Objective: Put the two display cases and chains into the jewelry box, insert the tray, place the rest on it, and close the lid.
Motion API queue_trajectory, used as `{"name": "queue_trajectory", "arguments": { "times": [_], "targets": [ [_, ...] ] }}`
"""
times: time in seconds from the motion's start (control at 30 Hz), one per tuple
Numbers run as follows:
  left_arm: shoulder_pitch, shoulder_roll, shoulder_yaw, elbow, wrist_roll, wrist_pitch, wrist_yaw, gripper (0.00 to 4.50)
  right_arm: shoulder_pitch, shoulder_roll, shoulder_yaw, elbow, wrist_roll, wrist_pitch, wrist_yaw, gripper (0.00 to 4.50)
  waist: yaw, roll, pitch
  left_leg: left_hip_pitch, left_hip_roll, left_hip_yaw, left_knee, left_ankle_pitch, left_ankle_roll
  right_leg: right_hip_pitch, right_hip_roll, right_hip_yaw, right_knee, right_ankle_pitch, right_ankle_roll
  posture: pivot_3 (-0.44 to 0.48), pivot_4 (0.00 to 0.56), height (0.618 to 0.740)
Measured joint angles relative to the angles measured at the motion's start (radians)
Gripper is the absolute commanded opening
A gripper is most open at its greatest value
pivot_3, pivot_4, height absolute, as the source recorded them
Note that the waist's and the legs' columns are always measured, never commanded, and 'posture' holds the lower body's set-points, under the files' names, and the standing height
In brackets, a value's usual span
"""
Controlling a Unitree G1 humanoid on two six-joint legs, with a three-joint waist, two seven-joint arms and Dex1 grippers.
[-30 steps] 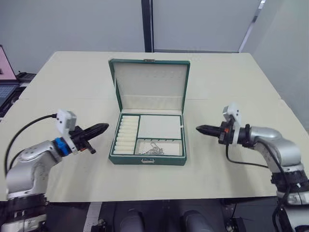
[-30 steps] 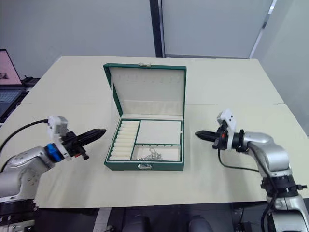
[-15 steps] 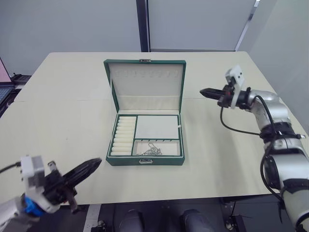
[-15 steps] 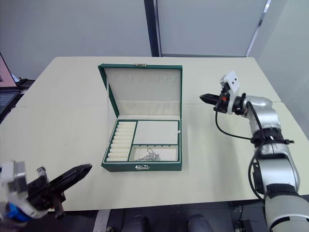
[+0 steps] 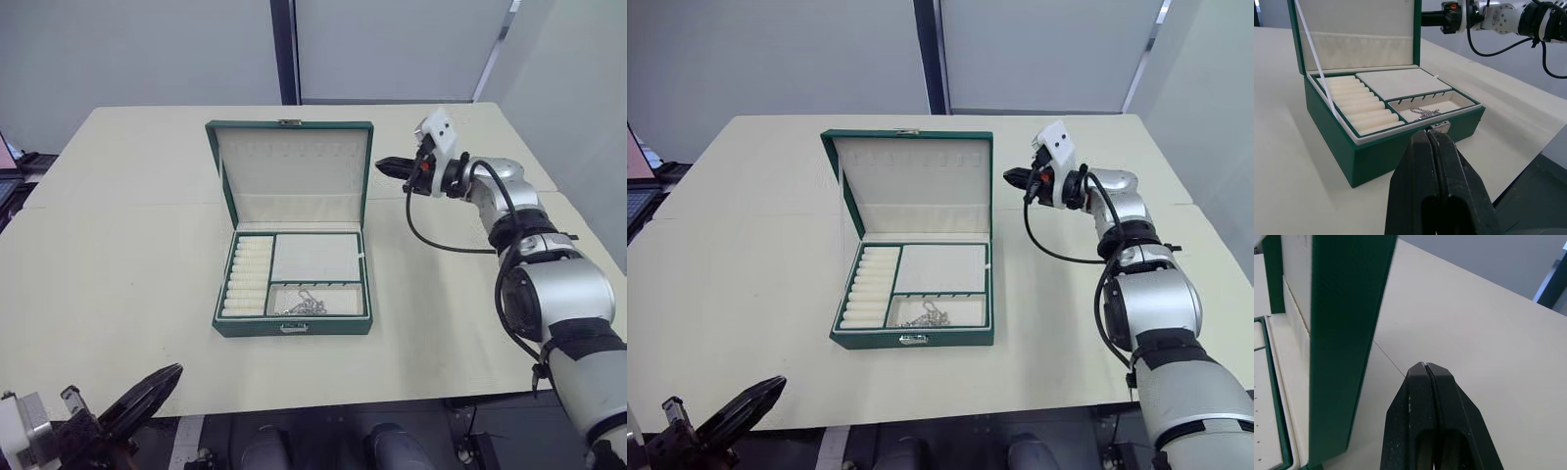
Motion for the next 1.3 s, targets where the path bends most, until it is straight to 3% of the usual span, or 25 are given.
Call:
{"name": "queue_trajectory", "arguments": {
  "times": [0.33,0.53,0.77,0.93,1.1,1.27,1.3],
  "targets": [
    [0.009,0.023,-0.001,0.003,-0.002,-0.014,0.011,0.0,-0.015,0.006,-0.027,-0.076,0.026,0.047,0.325,0.01,-0.001,0.001,0.001,0.0,0.001,0.0,0.0,0.0,0.0,0.0,0.001,0.0,0.0,0.0,0.0,0.0,0.15,0.74],
    [0.005,0.045,-0.001,0.006,-0.02,-0.012,0.017,0.0,0.099,0.017,0.011,-0.296,0.046,0.131,0.425,0.01,0.001,0.001,0.001,0.0,0.0,0.0,0.0,0.0,0.0,0.0,0.0,-0.001,0.001,0.0,0.0,0.0,0.15,0.74],
    [-0.024,0.077,-0.015,0.015,-0.024,-0.007,0.032,0.0,0.208,-0.025,0.026,-0.521,0.078,0.236,0.439,0.01,0.004,0.001,0.001,0.0,0.0,-0.001,0.001,0.0,0.0,0.0,0.0,-0.001,0.001,0.0,0.0,0.0,0.15,0.74],
    [-0.079,0.169,-0.016,0.042,-0.027,0.047,0.073,0.0,0.323,-0.092,0.026,-0.666,0.096,0.309,0.397,0.01,0.008,0.001,0.001,0.0,0.0,-0.002,0.001,0.0,0.001,0.0,0.001,-0.002,0.001,0.0,0.0,0.0,0.15,0.74],
    [-0.279,0.316,0.02,0.139,-0.05,0.146,0.195,0.0,0.458,-0.173,0.005,-0.799,0.126,0.403,0.32,1.09,0.013,0.001,0.001,0.0,0.0,-0.002,0.001,0.0,0.0,0.001,0.0,-0.002,0.002,0.0,0.0,0.0,0.15,0.74],
    [-0.49,0.374,0.048,0.271,-0.049,0.152,0.273,0.0,0.614,-0.26,-0.07,-0.927,0.168,0.484,0.222,2.43,0.017,0.001,0.001,0.0,0.0,-0.002,0.0,0.002,-0.003,0.0,0.001,-0.002,0.001,0.0,0.0,0.0,0.15,0.74],
    [-0.536,0.398,0.043,0.312,-0.044,0.165,0.281,0.36,0.667,-0.282,-0.092,-0.969,0.183,0.504,0.202,2.78,0.018,0.001,0.001,0.0,0.0,-0.002,0.0,0.002,-0.003,0.0,0.001,-0.002,0.001,0.0,0.0,0.0,0.15,0.74]
  ]
}}
